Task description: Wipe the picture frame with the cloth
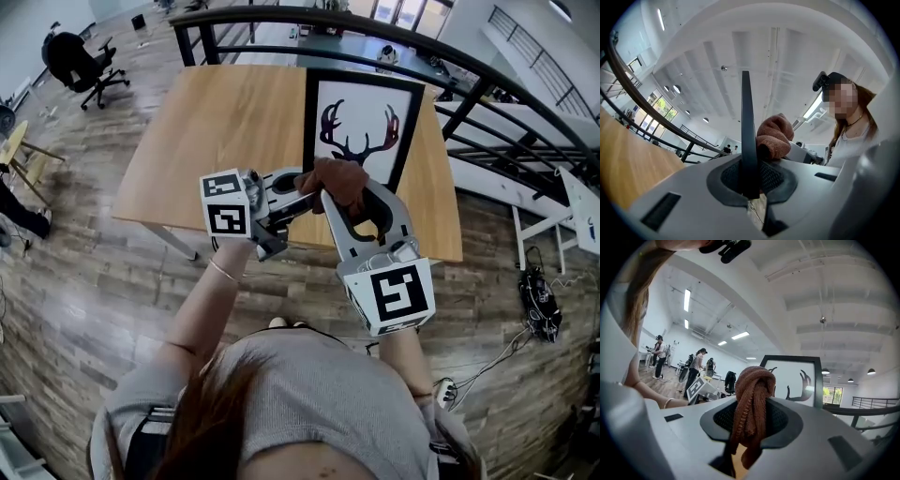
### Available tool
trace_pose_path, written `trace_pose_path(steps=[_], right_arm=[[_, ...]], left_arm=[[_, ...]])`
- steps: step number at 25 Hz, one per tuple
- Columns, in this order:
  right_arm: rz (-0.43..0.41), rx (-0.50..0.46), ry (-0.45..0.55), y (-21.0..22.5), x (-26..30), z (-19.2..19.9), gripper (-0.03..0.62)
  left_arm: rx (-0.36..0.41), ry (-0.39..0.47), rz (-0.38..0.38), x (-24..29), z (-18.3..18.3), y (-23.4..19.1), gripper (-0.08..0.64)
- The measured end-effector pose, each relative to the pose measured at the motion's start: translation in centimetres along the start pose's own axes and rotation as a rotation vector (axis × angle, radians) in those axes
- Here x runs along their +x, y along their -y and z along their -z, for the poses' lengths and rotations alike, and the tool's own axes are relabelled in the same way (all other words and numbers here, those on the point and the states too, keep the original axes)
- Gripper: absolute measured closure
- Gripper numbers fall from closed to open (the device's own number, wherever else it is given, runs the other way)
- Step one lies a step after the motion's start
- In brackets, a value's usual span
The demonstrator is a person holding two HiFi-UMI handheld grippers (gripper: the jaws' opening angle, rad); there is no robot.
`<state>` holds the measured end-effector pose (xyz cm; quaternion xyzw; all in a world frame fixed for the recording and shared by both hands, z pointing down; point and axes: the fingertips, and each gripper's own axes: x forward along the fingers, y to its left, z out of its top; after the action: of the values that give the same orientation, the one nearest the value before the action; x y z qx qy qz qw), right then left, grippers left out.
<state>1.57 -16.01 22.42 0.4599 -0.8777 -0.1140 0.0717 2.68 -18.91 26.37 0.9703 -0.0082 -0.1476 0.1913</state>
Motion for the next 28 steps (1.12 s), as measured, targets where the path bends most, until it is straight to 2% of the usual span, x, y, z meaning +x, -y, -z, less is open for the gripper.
trace_pose_path(steps=[7,10,13,20,24,28], right_arm=[[-0.049,0.068,-0.066,-0.7,-0.6,2.5,0.459],[-0.084,0.079,-0.107,-1.4,-1.3,3.6,0.459],[-0.091,0.091,-0.127,-1.7,-1.2,4.3,0.459],[-0.119,0.092,-0.172,-2.5,-1.8,5.3,0.459],[-0.162,0.131,-0.181,-2.7,-2.4,5.7,0.459],[-0.241,0.203,-0.142,-2.7,-4.2,4.9,0.459]], left_arm=[[0.008,0.004,-0.036,-0.4,-0.1,-1.0,0.522],[-0.006,0.037,-0.041,-0.4,-0.4,-0.6,0.523],[0.018,0.025,-0.044,-0.3,-0.2,-0.7,0.522],[0.020,0.035,-0.054,-0.3,-0.3,-0.7,0.522],[0.016,0.042,-0.055,-0.4,-0.2,-0.7,0.522],[0.010,0.066,-0.055,-0.2,-0.5,-0.3,0.522]])
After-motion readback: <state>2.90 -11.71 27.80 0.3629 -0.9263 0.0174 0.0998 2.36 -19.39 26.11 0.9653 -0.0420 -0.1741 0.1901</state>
